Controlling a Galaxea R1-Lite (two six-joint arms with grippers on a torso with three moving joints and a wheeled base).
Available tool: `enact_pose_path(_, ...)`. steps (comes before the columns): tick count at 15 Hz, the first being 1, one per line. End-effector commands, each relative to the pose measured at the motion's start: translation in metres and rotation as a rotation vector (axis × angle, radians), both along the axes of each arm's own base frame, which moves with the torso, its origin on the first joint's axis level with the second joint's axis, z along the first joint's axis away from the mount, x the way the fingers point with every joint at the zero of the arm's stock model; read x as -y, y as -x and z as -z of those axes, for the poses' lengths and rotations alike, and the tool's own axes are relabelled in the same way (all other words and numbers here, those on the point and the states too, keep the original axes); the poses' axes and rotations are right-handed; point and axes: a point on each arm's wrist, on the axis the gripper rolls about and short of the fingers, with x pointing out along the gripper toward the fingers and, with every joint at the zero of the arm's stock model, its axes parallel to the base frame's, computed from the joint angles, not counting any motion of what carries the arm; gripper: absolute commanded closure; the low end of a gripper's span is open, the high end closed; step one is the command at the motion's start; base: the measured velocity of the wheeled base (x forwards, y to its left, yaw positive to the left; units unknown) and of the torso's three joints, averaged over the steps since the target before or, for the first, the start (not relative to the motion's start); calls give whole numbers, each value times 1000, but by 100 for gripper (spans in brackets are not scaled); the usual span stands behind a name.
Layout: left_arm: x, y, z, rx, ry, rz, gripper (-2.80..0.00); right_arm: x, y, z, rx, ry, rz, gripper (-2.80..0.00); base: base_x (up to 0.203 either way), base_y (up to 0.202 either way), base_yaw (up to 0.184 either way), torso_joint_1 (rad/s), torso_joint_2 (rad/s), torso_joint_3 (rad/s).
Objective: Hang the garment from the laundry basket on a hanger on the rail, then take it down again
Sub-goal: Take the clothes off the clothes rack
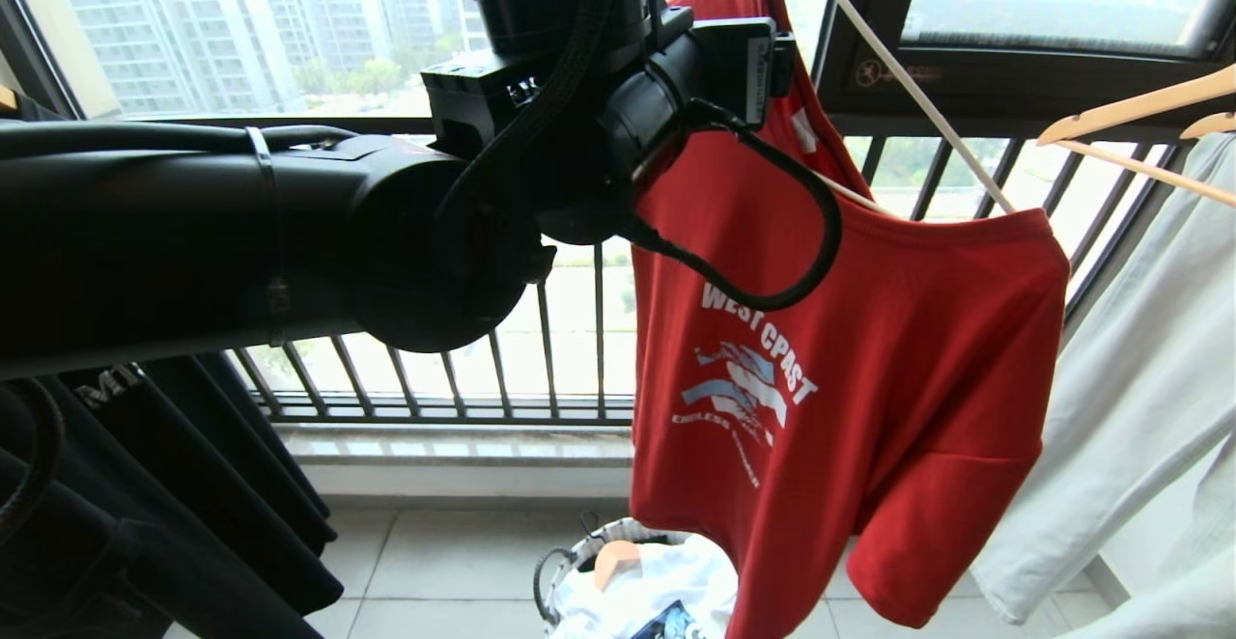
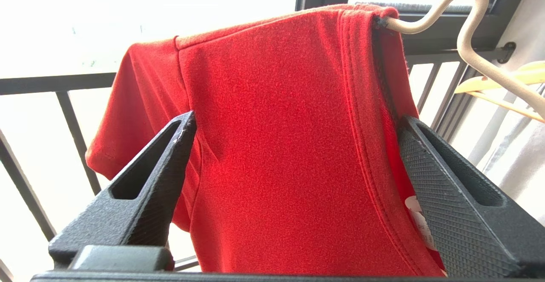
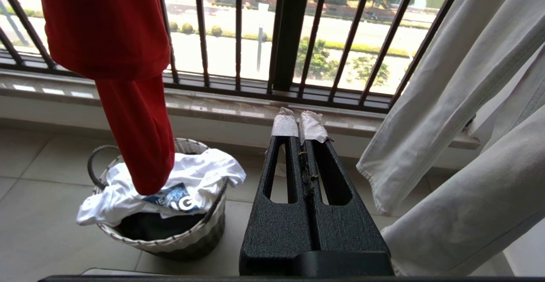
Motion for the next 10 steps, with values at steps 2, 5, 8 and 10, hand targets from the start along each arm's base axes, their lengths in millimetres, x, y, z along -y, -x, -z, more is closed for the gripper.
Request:
enact_pose_path(2, -1, -10, -8, 37, 11, -37, -280, 0, 0, 0, -1, 1, -1, 0, 0, 0, 0, 0, 0, 0)
enact_pose_path(5, -10, -27, -15, 81, -11, -136, -280, 0, 0, 0, -1, 1, -1, 0, 0, 0, 0, 0, 0, 0)
enact_pose_path(8, -14, -37, -12, 88, -47, -174, -280, 0, 0, 0, -2, 1, -1, 0, 0, 0, 0, 0, 0, 0)
enact_pose_path(10, -13, -46, -12, 99, -46, -188, -280, 0, 0, 0, -1, 1, -1, 0, 0, 0, 0, 0, 0, 0)
